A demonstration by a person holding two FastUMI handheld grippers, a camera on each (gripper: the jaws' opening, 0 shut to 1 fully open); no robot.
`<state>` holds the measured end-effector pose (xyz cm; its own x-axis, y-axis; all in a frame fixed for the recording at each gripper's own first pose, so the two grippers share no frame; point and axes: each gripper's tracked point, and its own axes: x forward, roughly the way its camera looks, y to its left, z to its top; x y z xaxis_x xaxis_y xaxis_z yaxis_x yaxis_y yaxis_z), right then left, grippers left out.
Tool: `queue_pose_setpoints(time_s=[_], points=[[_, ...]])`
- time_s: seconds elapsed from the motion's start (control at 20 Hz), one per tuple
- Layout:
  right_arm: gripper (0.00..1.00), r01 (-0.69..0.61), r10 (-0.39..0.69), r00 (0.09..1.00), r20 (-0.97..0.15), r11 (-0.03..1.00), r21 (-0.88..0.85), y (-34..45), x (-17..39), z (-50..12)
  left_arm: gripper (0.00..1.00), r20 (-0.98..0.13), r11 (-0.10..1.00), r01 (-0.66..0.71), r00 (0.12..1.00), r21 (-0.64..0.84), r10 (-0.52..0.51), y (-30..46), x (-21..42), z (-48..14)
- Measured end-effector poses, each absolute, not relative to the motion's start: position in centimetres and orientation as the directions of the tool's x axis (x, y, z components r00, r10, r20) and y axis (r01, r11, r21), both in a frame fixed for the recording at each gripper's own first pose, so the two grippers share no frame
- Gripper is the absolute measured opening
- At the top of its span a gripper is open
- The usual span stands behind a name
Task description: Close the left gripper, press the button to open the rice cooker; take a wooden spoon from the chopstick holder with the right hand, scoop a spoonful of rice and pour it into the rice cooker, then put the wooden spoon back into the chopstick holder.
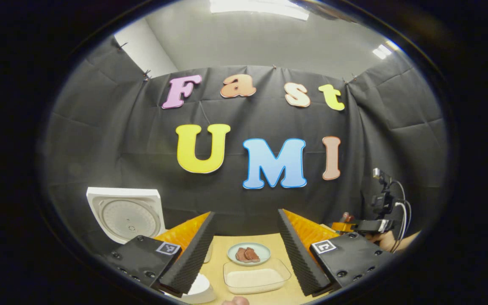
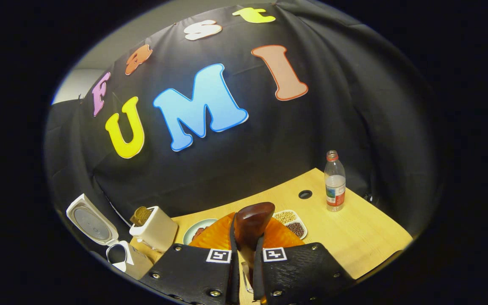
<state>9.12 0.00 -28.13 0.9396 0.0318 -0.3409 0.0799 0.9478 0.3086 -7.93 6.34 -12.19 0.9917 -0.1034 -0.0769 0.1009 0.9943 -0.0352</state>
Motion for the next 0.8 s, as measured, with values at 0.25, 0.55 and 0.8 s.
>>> queue_pose_setpoints(time_s=[0.25, 0.55, 0.8], points=[[0.13, 0.128, -0.01, 0.924, -0.381, 0.95, 0.284, 0.2, 10.2, -32.0, 0.97, -0.088, 0.998, 0.066, 0.994, -0.016, -0.067, 7.7, -8.6, -12.3], [0.13, 0.152, -0.044, 0.908, -0.417, 0.962, 0.228, 0.4, 10.9, -35.7, 0.99, -0.104, 1.0, 0.029, 0.994, -0.002, -0.029, 9.0, -8.8, -12.4], [0.22, 0.1, -0.014, 0.908, -0.418, 0.978, 0.183, 1.7, 10.3, -36.4, 1.0, -0.08, 1.0, 0.009, 0.997, 0.004, -0.009, 9.9, -9.1, -11.5]])
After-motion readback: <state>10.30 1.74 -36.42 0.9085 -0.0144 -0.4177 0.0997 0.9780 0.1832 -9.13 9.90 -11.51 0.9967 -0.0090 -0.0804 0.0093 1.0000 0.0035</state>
